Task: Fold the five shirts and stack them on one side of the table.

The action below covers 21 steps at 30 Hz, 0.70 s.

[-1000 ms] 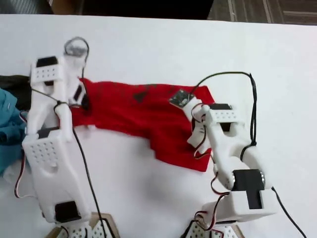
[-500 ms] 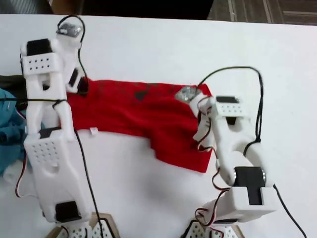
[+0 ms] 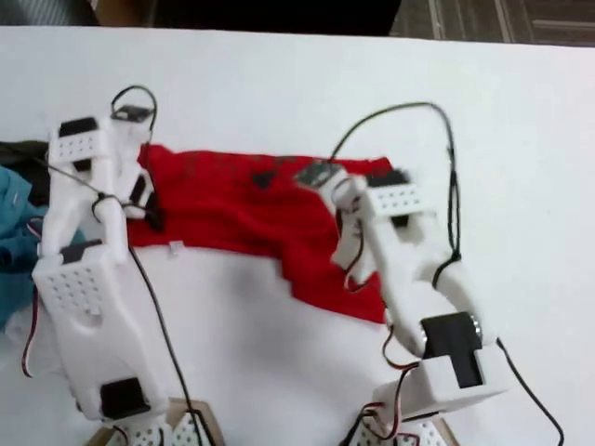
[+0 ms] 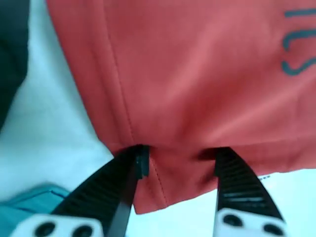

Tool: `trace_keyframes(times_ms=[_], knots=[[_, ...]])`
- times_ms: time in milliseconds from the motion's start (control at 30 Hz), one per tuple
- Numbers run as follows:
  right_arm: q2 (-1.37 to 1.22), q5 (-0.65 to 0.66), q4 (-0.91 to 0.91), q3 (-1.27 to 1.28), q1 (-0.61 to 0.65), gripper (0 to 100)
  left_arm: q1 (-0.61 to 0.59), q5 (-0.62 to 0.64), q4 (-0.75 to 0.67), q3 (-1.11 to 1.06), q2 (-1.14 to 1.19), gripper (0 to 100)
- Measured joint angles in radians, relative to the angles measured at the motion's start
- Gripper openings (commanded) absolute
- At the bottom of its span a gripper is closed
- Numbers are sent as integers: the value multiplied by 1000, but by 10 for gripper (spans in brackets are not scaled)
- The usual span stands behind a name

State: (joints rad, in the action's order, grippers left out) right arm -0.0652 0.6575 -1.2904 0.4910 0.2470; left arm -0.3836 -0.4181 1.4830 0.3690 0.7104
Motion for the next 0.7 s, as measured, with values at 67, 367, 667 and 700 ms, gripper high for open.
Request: trace_keyframes(times_ms=[67,367,667,700], knots=[[0,0,81,81,2,219,-2,-2,-6,-15,-5,239],[20,103,199,209,-110,219,-2,-2,-5,-17,-8,240],[21,157,199,209,-190,219,2,-44,127,-28,-8,238],[21,158,199,209,-192,219,2,-48,143,-31,-8,238]])
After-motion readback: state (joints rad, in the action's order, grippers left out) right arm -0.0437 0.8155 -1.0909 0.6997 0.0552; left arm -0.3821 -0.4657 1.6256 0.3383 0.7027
